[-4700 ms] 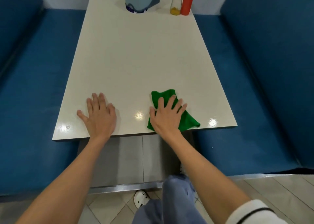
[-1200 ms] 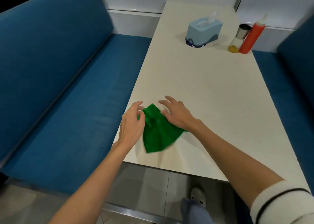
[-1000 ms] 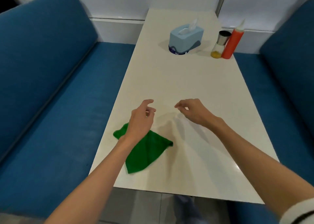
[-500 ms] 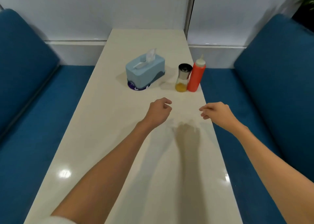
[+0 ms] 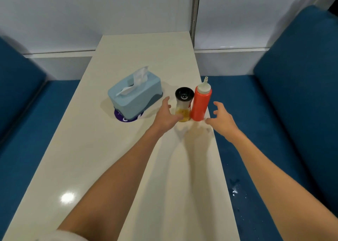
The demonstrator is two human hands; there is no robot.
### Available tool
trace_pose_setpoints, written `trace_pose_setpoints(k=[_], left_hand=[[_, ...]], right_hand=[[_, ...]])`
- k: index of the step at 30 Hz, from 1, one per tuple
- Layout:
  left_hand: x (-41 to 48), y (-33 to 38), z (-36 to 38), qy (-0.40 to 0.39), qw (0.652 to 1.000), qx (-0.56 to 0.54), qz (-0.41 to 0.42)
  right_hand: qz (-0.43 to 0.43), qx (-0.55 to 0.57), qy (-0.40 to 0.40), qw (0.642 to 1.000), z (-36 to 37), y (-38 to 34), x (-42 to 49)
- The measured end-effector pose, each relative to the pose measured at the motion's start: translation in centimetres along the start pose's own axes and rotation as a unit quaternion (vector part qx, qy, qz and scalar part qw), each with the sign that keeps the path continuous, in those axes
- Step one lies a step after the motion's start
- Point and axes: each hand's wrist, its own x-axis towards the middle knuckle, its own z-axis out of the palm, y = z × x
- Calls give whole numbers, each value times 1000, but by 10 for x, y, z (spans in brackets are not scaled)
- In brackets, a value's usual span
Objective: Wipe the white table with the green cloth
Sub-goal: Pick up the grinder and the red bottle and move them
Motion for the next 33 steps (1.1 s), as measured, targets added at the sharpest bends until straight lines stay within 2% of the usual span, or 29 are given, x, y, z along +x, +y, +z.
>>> trace_pose_setpoints(k=[8,14,20,26,33], left_hand=[[30,-4,22,0,999,-31,43],[36,-9,30,36,995,-72,54],[38,-8,31,71,993,-52,75],[14,-12,12,100,990,-52,80],[-31,-36,-58,136,986,-36,87]], right_hand=[[-15,79,-21,997,13,1,26],[-18,112,19,993,22,0,31],[-29,105,69,992,28,-8,31],[-46,89,35,994,29,-16,13],[-76,84,-23,993,67,-51,-14]])
